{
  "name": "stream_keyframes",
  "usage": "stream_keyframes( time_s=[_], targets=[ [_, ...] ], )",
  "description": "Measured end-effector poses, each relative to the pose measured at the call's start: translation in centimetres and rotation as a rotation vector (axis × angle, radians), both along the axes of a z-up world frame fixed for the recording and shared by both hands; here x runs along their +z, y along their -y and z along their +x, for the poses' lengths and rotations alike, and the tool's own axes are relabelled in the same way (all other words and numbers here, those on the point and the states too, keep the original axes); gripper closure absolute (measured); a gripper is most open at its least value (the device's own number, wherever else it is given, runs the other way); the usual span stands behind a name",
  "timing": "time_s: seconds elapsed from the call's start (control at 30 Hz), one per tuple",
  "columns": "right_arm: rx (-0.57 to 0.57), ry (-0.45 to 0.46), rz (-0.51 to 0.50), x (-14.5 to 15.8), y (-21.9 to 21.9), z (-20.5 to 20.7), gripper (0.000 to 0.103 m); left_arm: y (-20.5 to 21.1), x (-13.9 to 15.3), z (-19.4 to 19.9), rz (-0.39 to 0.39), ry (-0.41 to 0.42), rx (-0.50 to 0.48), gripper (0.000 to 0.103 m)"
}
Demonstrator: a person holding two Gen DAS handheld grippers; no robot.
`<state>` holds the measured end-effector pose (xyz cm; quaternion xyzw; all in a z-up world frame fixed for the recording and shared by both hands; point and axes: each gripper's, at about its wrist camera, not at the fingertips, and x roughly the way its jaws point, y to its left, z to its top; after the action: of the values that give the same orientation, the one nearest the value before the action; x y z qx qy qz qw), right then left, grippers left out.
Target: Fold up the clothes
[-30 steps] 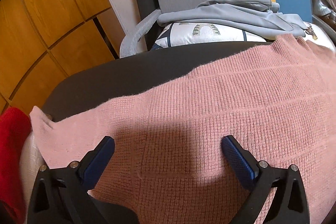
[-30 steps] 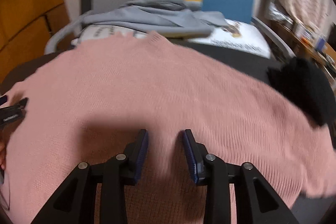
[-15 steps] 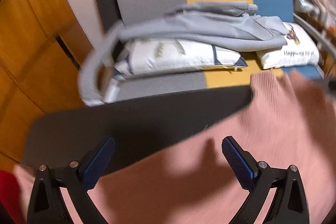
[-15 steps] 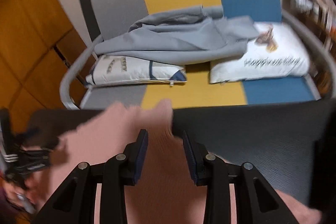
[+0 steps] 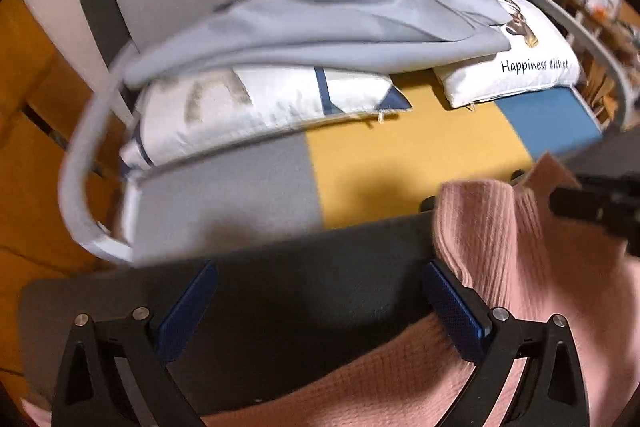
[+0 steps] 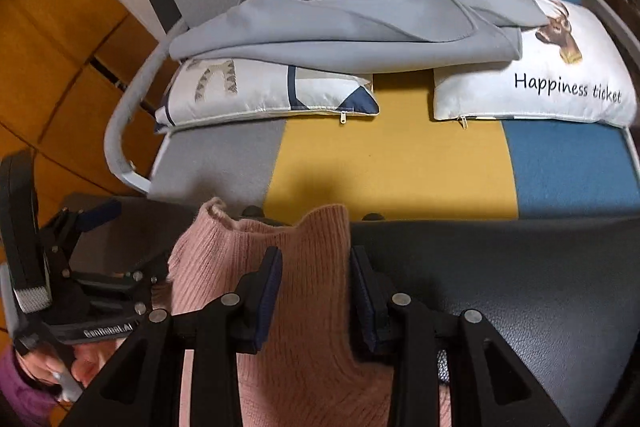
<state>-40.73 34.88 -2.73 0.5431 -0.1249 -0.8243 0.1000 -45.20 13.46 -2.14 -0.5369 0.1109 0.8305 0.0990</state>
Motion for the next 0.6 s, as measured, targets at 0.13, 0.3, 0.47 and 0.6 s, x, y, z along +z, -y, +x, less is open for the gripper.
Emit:
stream_keyframes(
  time_s=[0.13, 0.3, 0.47, 0.6],
  targets=[
    [0.012, -0.032, 0.057, 0.5, 0.8, 0.2, 0.097, 1.0, -0.1, -0.6, 0.12, 0.065, 0.082, 0.029],
    [0.012, -0.128, 0.021, 3.1, 0.9, 1.9, 0.098, 1.0, 0.9, 0.0, 0.193, 0.11, 0.064, 0.099],
    [0.048, -0.231, -0.014, 6.6, 1.3, 5.4, 0.098, 2.8, 2.6, 2.6, 0.321, 0.113, 0.093, 0.099],
    [0.124, -0.306, -0.072, 9.3, 2.1, 10.5, 0.099, 4.3, 3.7, 6.6, 0.339, 0.061, 0.067, 0.099]
  ],
)
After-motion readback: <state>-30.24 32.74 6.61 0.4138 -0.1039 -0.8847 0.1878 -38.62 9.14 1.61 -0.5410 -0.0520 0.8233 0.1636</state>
